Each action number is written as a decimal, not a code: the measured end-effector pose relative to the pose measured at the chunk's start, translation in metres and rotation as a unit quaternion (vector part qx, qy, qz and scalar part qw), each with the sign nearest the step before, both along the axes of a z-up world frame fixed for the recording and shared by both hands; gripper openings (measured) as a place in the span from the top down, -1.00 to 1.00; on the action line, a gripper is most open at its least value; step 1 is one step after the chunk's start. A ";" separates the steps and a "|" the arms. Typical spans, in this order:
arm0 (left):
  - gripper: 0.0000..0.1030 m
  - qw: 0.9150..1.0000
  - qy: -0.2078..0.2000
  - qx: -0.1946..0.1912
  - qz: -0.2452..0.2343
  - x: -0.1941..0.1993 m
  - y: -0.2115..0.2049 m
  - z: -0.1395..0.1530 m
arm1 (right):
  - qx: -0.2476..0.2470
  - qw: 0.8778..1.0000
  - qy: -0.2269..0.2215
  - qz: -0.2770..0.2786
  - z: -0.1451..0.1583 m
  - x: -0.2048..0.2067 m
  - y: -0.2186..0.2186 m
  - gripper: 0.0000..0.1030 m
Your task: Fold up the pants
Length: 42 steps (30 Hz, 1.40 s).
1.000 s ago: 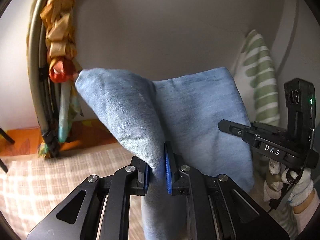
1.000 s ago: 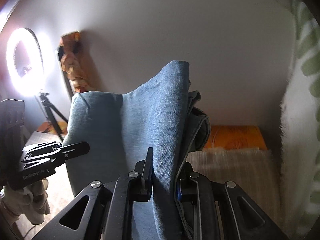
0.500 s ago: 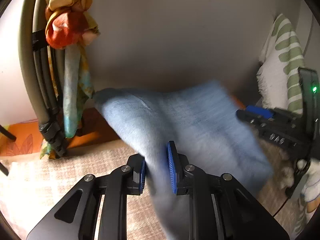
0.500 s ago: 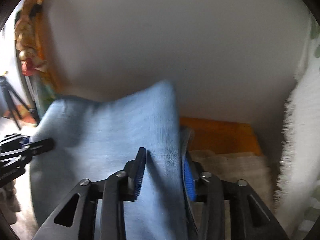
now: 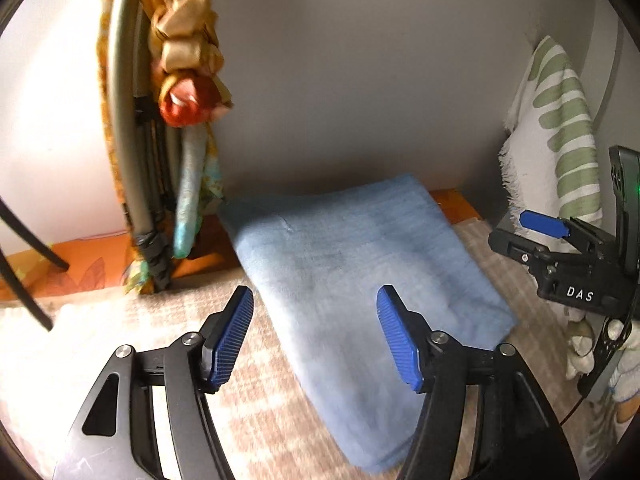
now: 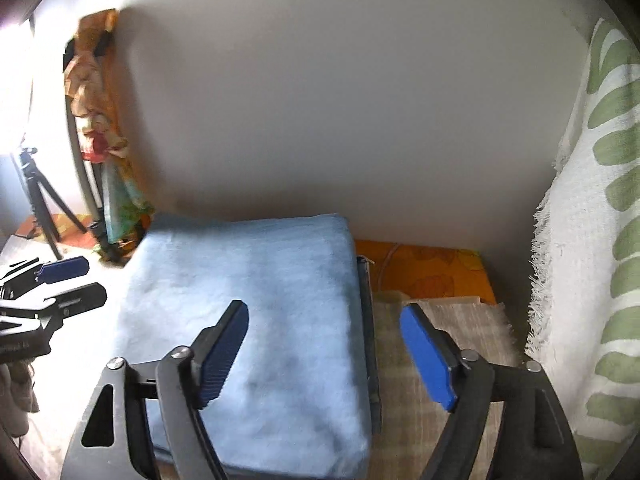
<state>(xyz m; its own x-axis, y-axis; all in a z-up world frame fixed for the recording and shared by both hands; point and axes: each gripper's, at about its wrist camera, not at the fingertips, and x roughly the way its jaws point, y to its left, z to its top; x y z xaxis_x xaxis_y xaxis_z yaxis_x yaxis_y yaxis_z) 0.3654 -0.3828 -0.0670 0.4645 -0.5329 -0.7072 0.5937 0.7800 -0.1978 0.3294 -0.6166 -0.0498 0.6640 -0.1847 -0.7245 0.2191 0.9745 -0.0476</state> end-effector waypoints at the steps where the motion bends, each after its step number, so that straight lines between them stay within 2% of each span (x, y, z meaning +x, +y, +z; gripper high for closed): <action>1: -0.34 1.000 -0.001 0.000 0.001 -0.004 0.003 0.003 | 0.001 1.000 -0.001 0.000 0.002 -0.004 0.002 -0.63; 10: -0.36 1.000 -0.003 -0.012 -0.007 -0.052 0.019 0.029 | 0.015 1.000 -0.025 0.002 0.032 -0.066 0.018 -0.82; 17: -0.38 0.999 -0.040 -0.013 -0.015 -0.110 0.044 0.061 | 0.029 0.998 -0.050 -0.006 0.056 -0.130 0.030 -0.88; 22: -0.50 0.998 -0.059 -0.018 -0.010 -0.149 0.064 0.081 | 0.039 0.996 -0.079 -0.009 0.075 -0.184 0.044 -0.97; 27: -0.55 0.996 -0.090 -0.015 -0.013 -0.196 0.087 0.099 | 0.038 0.994 -0.100 -0.015 0.087 -0.232 0.061 -0.99; 35: -0.55 0.994 -0.102 -0.028 -0.012 -0.249 0.118 0.103 | 0.031 0.992 -0.121 -0.011 0.101 -0.294 0.098 -0.99; 39: -0.55 0.995 -0.095 -0.038 -0.001 -0.269 0.136 0.096 | 0.027 0.991 -0.131 -0.004 0.105 -0.316 0.120 -0.99; 42: -0.55 0.995 -0.096 -0.036 0.014 -0.282 0.147 0.089 | 0.005 0.991 -0.135 0.003 0.106 -0.331 0.142 -0.99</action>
